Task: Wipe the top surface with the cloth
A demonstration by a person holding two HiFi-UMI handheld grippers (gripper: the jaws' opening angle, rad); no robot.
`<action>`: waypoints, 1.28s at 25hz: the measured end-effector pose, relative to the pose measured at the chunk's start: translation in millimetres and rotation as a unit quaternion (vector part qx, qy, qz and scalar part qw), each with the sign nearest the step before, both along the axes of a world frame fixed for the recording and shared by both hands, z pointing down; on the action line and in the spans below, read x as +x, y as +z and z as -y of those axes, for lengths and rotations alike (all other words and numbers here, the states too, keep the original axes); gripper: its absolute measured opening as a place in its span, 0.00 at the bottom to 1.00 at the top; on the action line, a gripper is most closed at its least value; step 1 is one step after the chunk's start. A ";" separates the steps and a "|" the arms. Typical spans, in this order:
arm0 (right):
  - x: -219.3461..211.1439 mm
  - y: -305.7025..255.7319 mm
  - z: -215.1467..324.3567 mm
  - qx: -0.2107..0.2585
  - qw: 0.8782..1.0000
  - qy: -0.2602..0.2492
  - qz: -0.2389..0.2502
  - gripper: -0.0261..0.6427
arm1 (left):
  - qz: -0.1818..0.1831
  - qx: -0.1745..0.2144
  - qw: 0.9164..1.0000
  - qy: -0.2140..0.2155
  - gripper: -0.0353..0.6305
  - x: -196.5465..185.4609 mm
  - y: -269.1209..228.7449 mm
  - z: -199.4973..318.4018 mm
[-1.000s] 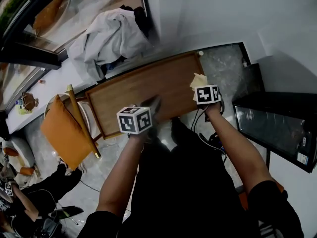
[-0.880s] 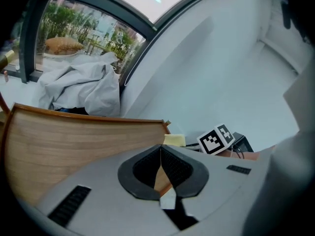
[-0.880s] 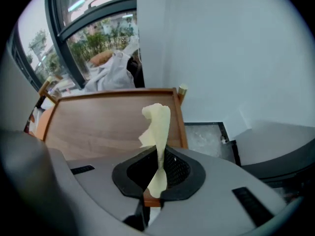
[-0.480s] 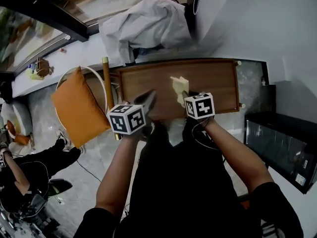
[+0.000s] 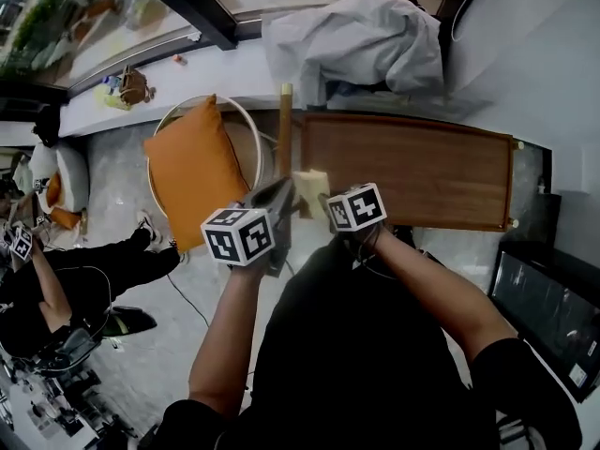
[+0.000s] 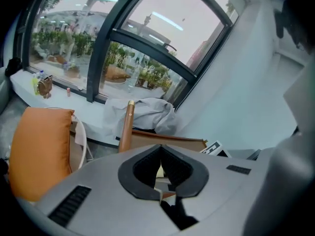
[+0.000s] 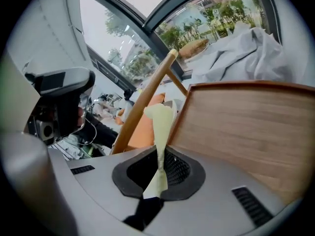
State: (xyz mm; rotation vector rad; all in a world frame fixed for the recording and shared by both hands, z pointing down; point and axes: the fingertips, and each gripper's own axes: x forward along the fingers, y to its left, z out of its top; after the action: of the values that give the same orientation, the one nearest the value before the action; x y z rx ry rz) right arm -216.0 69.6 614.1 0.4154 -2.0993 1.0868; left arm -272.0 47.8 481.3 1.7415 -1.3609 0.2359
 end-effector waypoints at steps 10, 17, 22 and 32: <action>-31.6 61.6 -24.0 -0.001 0.995 -0.039 -0.087 0.09 | 0.002 -0.059 0.998 0.005 0.07 -16.6 35.1 -51.6; 14.6 82.1 -15.6 -0.005 0.989 -0.021 -0.146 0.09 | -0.020 -0.049 0.998 0.034 0.07 10.6 35.2 -38.4; 67.2 83.7 -3.4 -0.019 0.986 0.013 -0.167 0.09 | -0.016 -0.043 0.998 0.052 0.07 34.0 32.3 -16.7; 192.0 83.1 24.2 -0.030 0.977 0.070 -0.201 0.09 | -0.036 -0.055 0.991 0.120 0.07 142.5 47.1 22.7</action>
State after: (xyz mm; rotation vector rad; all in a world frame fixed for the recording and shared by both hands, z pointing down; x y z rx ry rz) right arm -24.0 45.4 697.3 0.7011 -1.6966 1.0420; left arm -129.5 25.1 528.4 1.8025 -1.0652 0.3703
